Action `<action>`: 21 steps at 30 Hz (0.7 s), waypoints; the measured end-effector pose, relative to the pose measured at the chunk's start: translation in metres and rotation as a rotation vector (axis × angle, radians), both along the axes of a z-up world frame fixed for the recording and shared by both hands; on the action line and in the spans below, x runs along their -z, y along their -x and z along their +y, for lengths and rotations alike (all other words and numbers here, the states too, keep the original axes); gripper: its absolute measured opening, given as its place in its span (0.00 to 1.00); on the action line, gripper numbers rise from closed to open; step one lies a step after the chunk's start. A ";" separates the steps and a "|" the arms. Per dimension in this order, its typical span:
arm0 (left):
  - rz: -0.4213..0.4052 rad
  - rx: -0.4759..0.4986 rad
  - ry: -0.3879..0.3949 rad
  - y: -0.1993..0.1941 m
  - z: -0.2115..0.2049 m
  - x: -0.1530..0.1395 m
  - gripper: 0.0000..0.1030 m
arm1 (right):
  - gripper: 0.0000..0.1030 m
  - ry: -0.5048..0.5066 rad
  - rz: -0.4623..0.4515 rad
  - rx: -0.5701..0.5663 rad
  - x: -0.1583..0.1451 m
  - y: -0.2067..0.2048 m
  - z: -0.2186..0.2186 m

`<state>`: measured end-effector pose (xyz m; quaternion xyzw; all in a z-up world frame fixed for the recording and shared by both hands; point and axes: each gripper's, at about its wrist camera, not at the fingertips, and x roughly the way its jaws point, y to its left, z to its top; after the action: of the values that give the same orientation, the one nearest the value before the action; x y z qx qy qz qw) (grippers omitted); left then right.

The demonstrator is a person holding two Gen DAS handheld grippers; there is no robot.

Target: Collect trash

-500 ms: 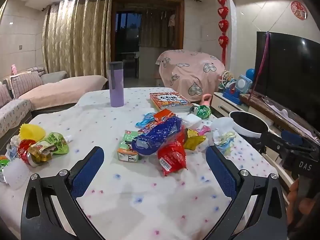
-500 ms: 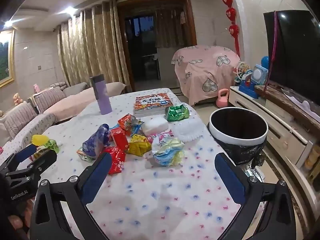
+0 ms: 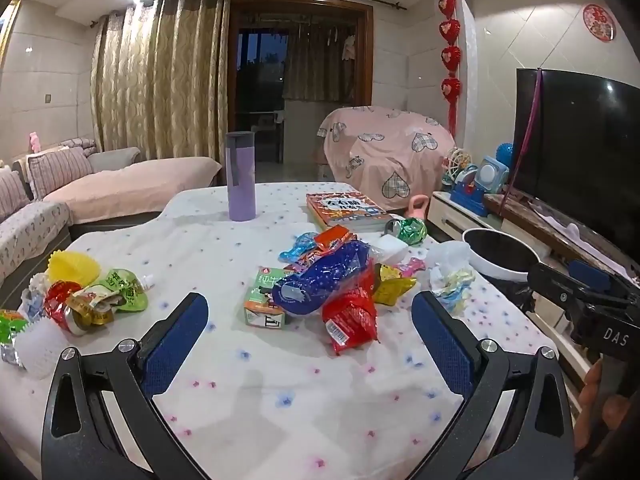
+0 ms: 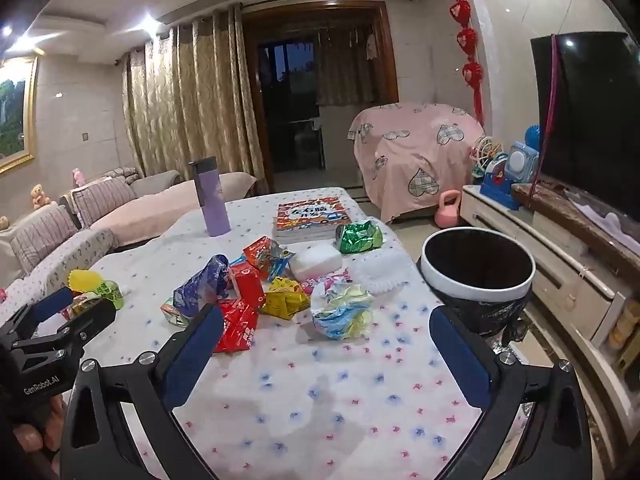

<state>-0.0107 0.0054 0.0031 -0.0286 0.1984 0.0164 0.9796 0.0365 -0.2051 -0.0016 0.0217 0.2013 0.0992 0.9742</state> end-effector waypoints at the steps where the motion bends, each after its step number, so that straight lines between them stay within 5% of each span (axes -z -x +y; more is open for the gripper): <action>1: -0.002 0.001 0.000 0.001 -0.001 -0.001 1.00 | 1.00 -0.001 -0.002 -0.004 -0.001 0.001 0.000; 21: -0.007 0.006 -0.004 0.001 -0.003 -0.006 1.00 | 1.00 -0.044 -0.006 -0.024 -0.002 0.001 -0.005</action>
<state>-0.0113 0.0028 0.0092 -0.0260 0.1952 0.0140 0.9803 0.0353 -0.2099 0.0003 0.0402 0.1965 0.1154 0.9729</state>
